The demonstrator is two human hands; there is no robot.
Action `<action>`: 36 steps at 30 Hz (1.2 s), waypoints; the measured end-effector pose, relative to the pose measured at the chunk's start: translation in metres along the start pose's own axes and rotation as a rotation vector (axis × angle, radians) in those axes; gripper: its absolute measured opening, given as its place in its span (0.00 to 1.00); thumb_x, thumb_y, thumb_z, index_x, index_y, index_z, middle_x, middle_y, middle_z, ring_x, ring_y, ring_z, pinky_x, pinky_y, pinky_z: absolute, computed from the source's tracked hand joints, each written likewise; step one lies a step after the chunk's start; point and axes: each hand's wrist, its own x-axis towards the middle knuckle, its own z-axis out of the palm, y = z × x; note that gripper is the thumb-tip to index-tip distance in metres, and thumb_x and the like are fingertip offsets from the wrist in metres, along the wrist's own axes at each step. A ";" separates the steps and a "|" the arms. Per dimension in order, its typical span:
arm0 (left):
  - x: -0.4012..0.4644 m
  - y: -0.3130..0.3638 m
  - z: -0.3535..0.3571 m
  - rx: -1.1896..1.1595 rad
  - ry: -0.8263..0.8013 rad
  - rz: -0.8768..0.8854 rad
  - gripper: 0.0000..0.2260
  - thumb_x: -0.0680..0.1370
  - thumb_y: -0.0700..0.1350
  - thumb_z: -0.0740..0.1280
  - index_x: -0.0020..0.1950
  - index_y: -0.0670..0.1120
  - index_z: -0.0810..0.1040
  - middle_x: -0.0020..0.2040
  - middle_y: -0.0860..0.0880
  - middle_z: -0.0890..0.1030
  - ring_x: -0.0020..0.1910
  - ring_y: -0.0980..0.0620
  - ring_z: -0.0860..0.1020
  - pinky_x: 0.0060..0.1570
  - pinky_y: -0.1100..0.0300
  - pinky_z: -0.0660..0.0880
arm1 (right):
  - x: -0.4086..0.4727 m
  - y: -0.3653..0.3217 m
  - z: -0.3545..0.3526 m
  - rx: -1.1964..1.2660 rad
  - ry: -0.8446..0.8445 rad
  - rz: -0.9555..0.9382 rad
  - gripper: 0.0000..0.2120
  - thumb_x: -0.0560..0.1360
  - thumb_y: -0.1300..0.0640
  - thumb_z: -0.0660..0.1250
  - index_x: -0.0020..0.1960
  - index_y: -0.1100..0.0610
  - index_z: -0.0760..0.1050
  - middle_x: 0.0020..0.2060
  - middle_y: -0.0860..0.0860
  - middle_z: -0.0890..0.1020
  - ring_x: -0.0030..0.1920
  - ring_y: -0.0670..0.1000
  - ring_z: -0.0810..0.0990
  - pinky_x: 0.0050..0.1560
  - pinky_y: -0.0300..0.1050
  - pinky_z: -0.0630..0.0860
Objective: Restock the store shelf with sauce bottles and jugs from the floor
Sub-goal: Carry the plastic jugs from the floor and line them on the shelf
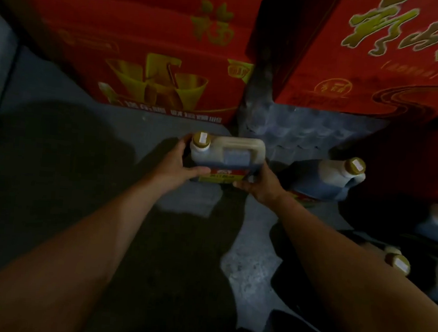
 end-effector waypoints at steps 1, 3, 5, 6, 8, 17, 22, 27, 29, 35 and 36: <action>0.001 -0.002 0.001 -0.026 0.001 0.003 0.40 0.73 0.41 0.76 0.80 0.50 0.58 0.75 0.52 0.68 0.74 0.51 0.66 0.61 0.66 0.67 | 0.002 0.001 0.001 0.014 -0.009 0.011 0.37 0.72 0.64 0.77 0.75 0.56 0.63 0.71 0.54 0.73 0.72 0.55 0.71 0.70 0.49 0.71; 0.002 -0.006 0.002 -0.065 -0.006 0.010 0.40 0.73 0.41 0.76 0.80 0.51 0.58 0.76 0.52 0.68 0.74 0.52 0.66 0.63 0.61 0.67 | 0.007 0.004 0.003 0.038 -0.026 0.042 0.35 0.73 0.64 0.75 0.75 0.56 0.63 0.71 0.53 0.73 0.72 0.54 0.71 0.68 0.46 0.70; 0.003 -0.008 0.002 -0.075 -0.019 0.015 0.40 0.74 0.42 0.75 0.80 0.52 0.57 0.76 0.52 0.67 0.74 0.52 0.66 0.63 0.60 0.66 | 0.011 0.008 0.008 0.054 -0.031 0.062 0.34 0.74 0.65 0.74 0.75 0.56 0.64 0.71 0.54 0.73 0.72 0.55 0.70 0.69 0.47 0.69; 0.004 -0.008 0.003 -0.072 -0.022 0.019 0.40 0.74 0.42 0.75 0.80 0.53 0.57 0.77 0.52 0.67 0.74 0.52 0.66 0.63 0.59 0.66 | 0.013 0.009 0.011 0.060 -0.022 0.064 0.34 0.74 0.65 0.74 0.75 0.56 0.64 0.71 0.54 0.73 0.73 0.55 0.70 0.70 0.49 0.68; 0.003 -0.007 0.004 -0.064 -0.024 0.018 0.41 0.74 0.41 0.75 0.80 0.53 0.56 0.77 0.52 0.66 0.75 0.51 0.65 0.64 0.58 0.65 | 0.016 0.012 0.017 0.087 0.001 0.076 0.33 0.74 0.65 0.74 0.75 0.56 0.65 0.70 0.54 0.74 0.73 0.56 0.71 0.73 0.54 0.69; 0.002 -0.018 0.009 -0.207 0.011 0.014 0.40 0.73 0.38 0.75 0.79 0.52 0.59 0.73 0.53 0.70 0.71 0.54 0.67 0.65 0.59 0.69 | 0.010 0.020 0.022 0.232 0.060 0.053 0.33 0.70 0.67 0.77 0.71 0.59 0.69 0.66 0.51 0.77 0.64 0.48 0.75 0.56 0.40 0.78; -0.001 -0.034 -0.001 -0.452 0.081 -0.076 0.42 0.69 0.47 0.78 0.78 0.55 0.62 0.72 0.51 0.73 0.68 0.51 0.74 0.63 0.50 0.74 | -0.004 0.019 0.035 0.326 -0.064 0.036 0.28 0.68 0.68 0.79 0.64 0.55 0.75 0.56 0.44 0.81 0.53 0.40 0.81 0.48 0.33 0.81; -0.003 -0.041 -0.015 -0.584 0.173 -0.144 0.39 0.64 0.54 0.76 0.74 0.54 0.69 0.63 0.51 0.79 0.59 0.52 0.80 0.58 0.49 0.76 | -0.004 0.014 0.055 0.462 -0.194 0.066 0.25 0.69 0.64 0.77 0.65 0.58 0.77 0.58 0.52 0.85 0.58 0.52 0.84 0.58 0.50 0.82; -0.004 -0.043 -0.022 -0.616 0.189 -0.150 0.34 0.65 0.54 0.74 0.71 0.53 0.71 0.60 0.52 0.81 0.57 0.54 0.80 0.57 0.52 0.76 | 0.000 0.007 0.060 0.505 -0.218 0.075 0.28 0.69 0.60 0.77 0.68 0.57 0.75 0.60 0.53 0.84 0.60 0.54 0.84 0.60 0.53 0.81; -0.016 -0.053 -0.030 -0.693 0.322 -0.206 0.08 0.78 0.45 0.70 0.56 0.54 0.77 0.39 0.59 0.85 0.38 0.63 0.83 0.35 0.68 0.77 | -0.018 -0.012 0.079 0.530 -0.228 0.135 0.26 0.69 0.55 0.75 0.65 0.57 0.77 0.58 0.53 0.85 0.58 0.54 0.85 0.56 0.51 0.81; -0.024 -0.053 -0.030 -0.695 0.349 -0.219 0.08 0.78 0.45 0.70 0.57 0.53 0.78 0.38 0.60 0.85 0.37 0.63 0.83 0.34 0.68 0.77 | -0.026 -0.014 0.080 0.516 -0.230 0.144 0.26 0.68 0.53 0.76 0.65 0.57 0.77 0.57 0.53 0.86 0.58 0.54 0.85 0.56 0.51 0.81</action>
